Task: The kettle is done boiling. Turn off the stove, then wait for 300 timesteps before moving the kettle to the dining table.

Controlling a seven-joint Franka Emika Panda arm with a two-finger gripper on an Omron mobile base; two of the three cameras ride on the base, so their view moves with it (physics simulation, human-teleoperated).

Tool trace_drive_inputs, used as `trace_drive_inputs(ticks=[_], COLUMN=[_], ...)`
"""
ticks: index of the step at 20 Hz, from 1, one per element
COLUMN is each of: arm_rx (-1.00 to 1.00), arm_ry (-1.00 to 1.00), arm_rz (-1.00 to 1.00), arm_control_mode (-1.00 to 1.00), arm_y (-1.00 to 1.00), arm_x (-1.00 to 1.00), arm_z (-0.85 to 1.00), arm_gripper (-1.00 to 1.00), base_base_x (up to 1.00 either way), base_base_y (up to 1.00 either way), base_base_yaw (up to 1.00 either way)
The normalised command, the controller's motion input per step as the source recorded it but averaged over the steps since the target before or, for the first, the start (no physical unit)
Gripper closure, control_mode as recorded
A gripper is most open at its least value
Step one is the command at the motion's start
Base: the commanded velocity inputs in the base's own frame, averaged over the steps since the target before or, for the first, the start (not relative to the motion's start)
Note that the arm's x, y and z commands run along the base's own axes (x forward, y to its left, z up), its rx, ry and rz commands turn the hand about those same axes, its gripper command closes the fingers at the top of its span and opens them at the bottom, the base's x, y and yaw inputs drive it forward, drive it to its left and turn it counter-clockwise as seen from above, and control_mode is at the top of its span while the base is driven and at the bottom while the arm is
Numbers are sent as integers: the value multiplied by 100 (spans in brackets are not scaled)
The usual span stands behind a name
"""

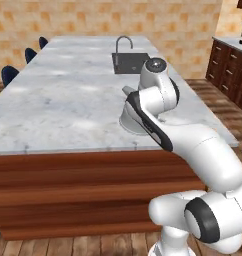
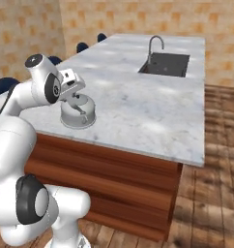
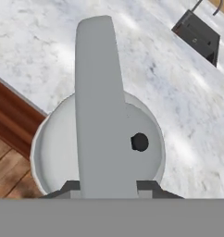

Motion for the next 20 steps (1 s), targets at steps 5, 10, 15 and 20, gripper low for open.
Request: trace_drive_inputs(ticks=[5,10,15,20], arm_rx=[0,0,0,0], arm_ry=[0,0,0,0], arm_rz=[0,0,0,0], arm_control_mode=[100,100,100,100], arm_y=[0,0,0,0], arm_x=[0,0,0,0], arm_z=[0,0,0,0], arm_gripper=[100,100,100,100], base_base_x=[13,17,29,44], base_base_y=[83,78,67,59], base_base_yaw=[-15,-14,-8,-3])
